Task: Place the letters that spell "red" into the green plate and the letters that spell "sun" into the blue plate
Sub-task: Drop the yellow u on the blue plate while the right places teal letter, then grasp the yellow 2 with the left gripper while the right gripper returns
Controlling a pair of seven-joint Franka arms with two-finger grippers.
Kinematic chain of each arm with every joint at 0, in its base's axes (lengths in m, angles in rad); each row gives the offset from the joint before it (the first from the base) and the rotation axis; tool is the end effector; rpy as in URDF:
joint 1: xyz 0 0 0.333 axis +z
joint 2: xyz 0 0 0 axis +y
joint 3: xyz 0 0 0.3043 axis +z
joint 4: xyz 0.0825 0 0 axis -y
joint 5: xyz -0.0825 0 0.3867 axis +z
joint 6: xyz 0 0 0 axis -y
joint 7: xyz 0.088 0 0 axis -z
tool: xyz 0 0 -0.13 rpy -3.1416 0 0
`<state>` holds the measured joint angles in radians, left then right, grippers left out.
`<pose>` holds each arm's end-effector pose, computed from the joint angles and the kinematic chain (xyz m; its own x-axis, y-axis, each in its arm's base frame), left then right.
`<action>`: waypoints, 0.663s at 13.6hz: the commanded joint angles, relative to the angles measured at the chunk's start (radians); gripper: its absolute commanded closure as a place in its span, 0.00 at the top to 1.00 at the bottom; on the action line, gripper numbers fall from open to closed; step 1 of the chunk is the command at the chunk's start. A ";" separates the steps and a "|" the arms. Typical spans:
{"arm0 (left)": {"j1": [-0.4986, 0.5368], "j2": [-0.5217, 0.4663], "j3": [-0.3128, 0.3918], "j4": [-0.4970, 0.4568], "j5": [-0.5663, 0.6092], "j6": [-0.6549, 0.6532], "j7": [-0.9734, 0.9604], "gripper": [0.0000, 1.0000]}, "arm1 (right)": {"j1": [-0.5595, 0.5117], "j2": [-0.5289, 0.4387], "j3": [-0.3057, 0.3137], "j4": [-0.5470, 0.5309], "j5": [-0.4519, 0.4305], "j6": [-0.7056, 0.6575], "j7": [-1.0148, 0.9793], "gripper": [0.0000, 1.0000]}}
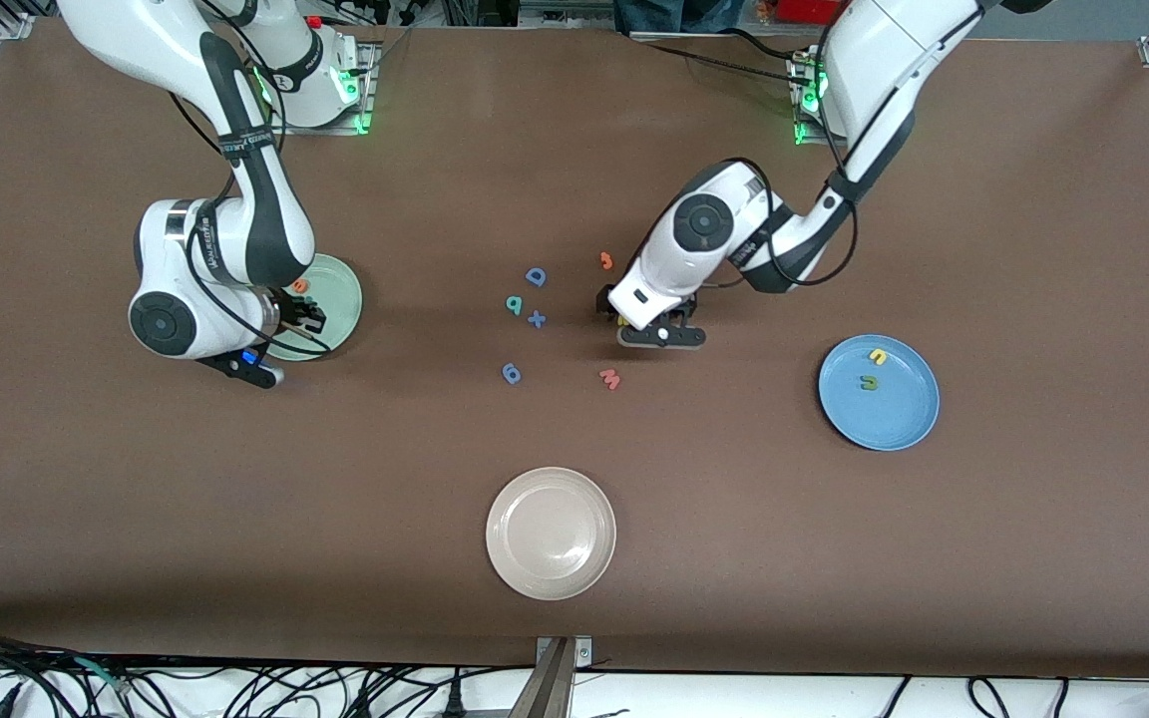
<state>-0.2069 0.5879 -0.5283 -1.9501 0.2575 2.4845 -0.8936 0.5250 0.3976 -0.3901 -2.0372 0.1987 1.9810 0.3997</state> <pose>0.4627 -0.4114 0.1803 0.9977 0.0317 -0.0596 0.0384 -0.9926 0.1152 0.5283 0.0837 0.2002 0.8491 -0.3810 -0.3659 -0.3418 -0.9244 0.1693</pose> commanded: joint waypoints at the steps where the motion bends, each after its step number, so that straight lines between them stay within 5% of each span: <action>1: -0.025 -0.016 0.004 -0.030 0.208 0.011 -0.233 1.00 | 0.009 -0.057 0.005 -0.147 0.018 0.120 -0.027 0.12; 9: -0.029 0.036 0.004 -0.001 0.298 0.040 -0.278 1.00 | 0.010 0.018 0.017 -0.170 0.103 0.189 -0.093 0.14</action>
<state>-0.2372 0.5976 -0.5223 -1.9672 0.5041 2.5085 -1.1518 0.5305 0.4098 -0.3730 -2.1824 0.2762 2.1287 0.3373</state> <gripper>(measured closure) 0.000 0.815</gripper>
